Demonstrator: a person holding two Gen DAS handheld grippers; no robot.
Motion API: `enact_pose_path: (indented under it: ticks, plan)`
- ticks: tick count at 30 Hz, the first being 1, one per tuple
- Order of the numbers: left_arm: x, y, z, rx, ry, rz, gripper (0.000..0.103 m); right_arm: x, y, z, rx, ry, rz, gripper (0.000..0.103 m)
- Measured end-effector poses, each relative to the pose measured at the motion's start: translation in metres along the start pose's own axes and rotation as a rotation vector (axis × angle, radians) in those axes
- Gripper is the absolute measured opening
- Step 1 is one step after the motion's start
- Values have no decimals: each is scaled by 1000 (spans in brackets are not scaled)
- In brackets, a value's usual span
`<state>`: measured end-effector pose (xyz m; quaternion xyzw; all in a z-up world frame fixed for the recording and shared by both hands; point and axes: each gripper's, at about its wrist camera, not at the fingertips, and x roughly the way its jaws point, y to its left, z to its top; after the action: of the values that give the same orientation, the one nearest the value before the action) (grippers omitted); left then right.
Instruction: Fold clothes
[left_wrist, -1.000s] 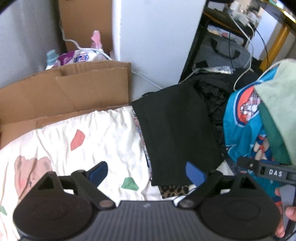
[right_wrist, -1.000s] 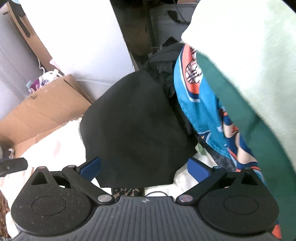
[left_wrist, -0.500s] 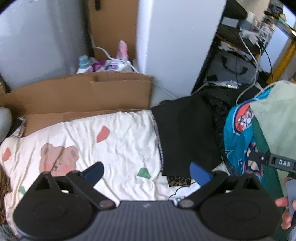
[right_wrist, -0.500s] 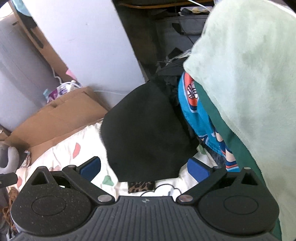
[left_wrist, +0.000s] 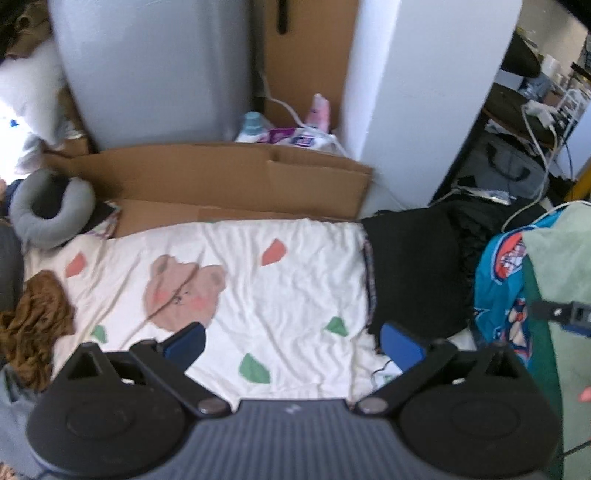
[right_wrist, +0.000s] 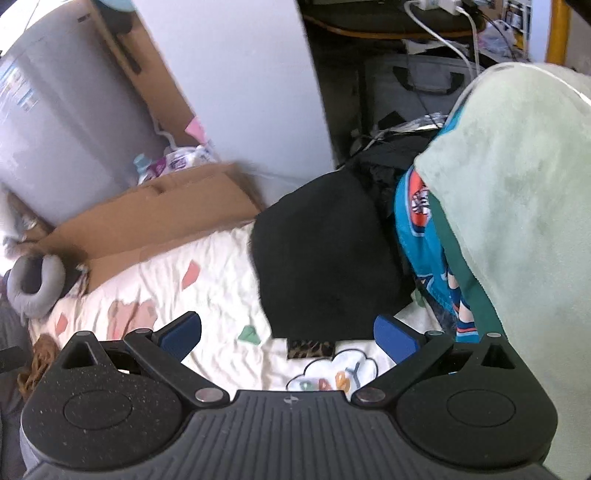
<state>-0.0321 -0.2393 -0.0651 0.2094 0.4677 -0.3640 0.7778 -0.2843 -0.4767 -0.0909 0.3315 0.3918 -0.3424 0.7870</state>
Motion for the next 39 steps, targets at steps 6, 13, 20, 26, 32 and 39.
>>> enact_pose_path:
  ticks: [6, 13, 20, 26, 32, 39]
  plan:
    - [-27, 39, -14, -39, 11, 75, 102, -25, 23, 2, -39, 7, 19, 103]
    - [-70, 92, -24, -123, -6, 143, 102, -46, 55, -8, -118, 11, 44, 103]
    - [-112, 145, -41, -194, -42, 226, 102, -53, 86, -25, -187, 36, 41, 103]
    - [-145, 174, -59, -199, -76, 274, 103, -56, 109, -40, -261, 48, 28, 103]
    - [-166, 198, -80, -262, -108, 307, 103, -56, 125, -54, -303, 69, 37, 103]
    - [-162, 198, -108, -297, -115, 287, 103, -59, 138, -67, -325, 106, 86, 103]
